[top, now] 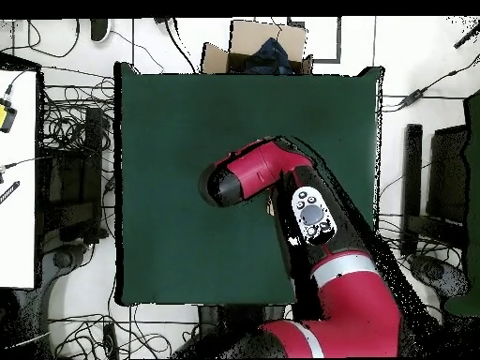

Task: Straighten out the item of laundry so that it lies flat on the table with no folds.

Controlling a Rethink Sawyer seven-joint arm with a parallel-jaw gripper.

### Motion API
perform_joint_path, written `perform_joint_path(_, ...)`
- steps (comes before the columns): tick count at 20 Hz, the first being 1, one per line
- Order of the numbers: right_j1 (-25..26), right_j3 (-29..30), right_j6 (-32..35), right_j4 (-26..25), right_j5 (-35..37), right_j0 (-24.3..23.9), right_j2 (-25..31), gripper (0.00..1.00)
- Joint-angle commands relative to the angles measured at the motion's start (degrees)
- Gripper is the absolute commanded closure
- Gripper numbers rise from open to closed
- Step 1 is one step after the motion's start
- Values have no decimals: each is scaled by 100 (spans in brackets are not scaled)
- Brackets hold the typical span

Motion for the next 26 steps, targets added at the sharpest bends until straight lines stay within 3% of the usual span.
perform_joint_path(1,25,88,-528,-197,237,-43,128,100)
perform_joint_path(5,-354,191,-409,212,694,105,220,100)
perform_joint_path(11,-663,-114,-377,710,1340,223,296,100)
perform_joint_path(15,-697,-689,181,277,1413,610,-145,100)
perform_joint_path(24,-528,-1748,2130,-851,695,1447,-1222,100)
perform_joint_path(26,-486,-1831,2082,-796,692,1478,-1275,100)
